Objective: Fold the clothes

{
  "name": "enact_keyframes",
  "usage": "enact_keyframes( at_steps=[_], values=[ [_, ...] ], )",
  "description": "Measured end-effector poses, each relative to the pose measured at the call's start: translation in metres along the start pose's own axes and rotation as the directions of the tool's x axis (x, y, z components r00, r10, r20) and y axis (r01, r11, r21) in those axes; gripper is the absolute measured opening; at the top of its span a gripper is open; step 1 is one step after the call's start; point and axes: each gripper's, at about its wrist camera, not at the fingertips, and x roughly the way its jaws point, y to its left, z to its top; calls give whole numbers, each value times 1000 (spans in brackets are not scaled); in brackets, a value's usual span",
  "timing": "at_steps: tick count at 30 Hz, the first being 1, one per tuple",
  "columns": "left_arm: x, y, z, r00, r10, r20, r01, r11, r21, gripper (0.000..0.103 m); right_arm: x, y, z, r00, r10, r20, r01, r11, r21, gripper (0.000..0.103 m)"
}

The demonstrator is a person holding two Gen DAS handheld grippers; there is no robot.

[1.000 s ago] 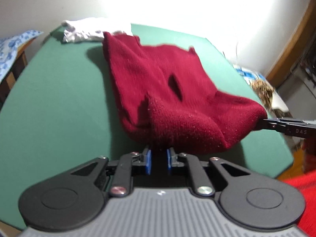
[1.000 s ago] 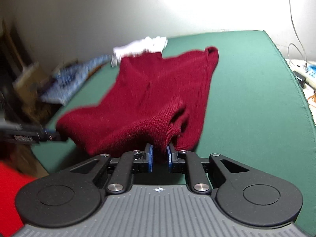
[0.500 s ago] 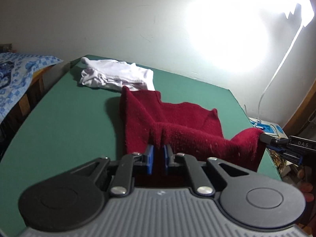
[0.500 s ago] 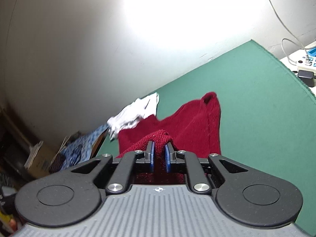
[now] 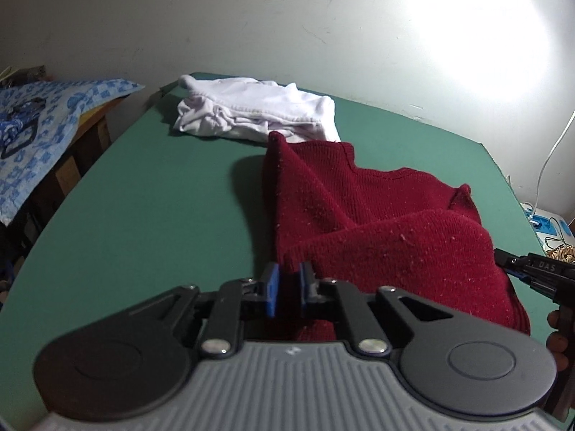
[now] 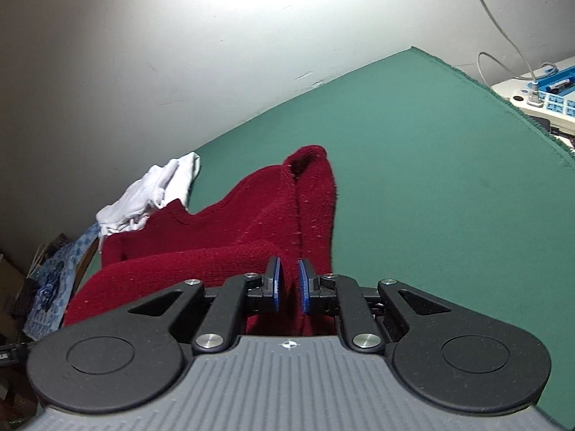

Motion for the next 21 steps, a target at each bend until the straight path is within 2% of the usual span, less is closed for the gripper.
enact_keyframes(
  at_steps=[1, 3, 4, 6, 8, 9, 10, 12, 14, 15, 16, 18, 19, 21],
  values=[
    [-4, 1, -3, 1000, 5, 5, -5, 1000, 12, 33, -2, -3, 1, 1000, -16, 5, 16, 1000, 2, 9],
    [-11, 3, -8, 1000, -2, -4, 2, 999, 36, 38, -5, -12, 2, 999, -32, -5, 33, 999, 28, 7],
    [-12, 5, -10, 1000, -25, -19, 25, 999, 34, 40, -8, -18, 3, 1000, -7, -8, 7, 998, 64, 10],
    [-13, 11, -16, 995, -78, -54, 79, 997, 17, 45, -21, -27, 6, 998, 63, 15, -64, 990, 129, 19],
    [-6, 15, -17, 987, -135, -81, 134, 991, -17, 48, -34, -25, 8, 990, 129, 49, -134, 984, 116, 38],
    [0, 16, -16, 984, -155, -91, 152, 988, -39, 50, -38, -23, 10, 984, 167, 60, -173, 979, 107, 43],
    [7, 19, -13, 977, -187, -101, 180, 981, -79, 50, -40, -21, 11, 976, 207, 67, -213, 972, 100, 49],
    [24, 26, -4, 957, -266, -114, 243, 953, -180, 50, -35, -15, 12, 962, 269, 51, -272, 958, 89, 52],
    [39, 28, 7, 939, -323, -114, 290, 928, -235, 36, -22, -10, 11, 955, 295, -1, -294, 952, 81, 67],
    [46, 29, 13, 930, -349, -113, 312, 914, -258, 30, -15, -7, 10, 955, 296, -27, -294, 953, 78, 67],
    [47, 26, 19, 933, -347, -97, 315, 916, -247, 21, -10, -5, 9, 953, 300, -48, -296, 952, 82, 64],
    [40, 14, 31, 947, -319, -39, 308, 935, -175, 11, -6, -2, 7, 940, 333, -69, -326, 941, 97, 31],
    [35, 8, 37, 953, -304, -12, 300, 944, -135, 12, -11, 0, 6, 942, 332, -52, -327, 941, 88, 17],
    [37, -4, 44, 976, -216, 17, 217, 975, -55, 13, -20, -1, 6, 956, 294, -11, -292, 953, 80, 17]
  ],
)
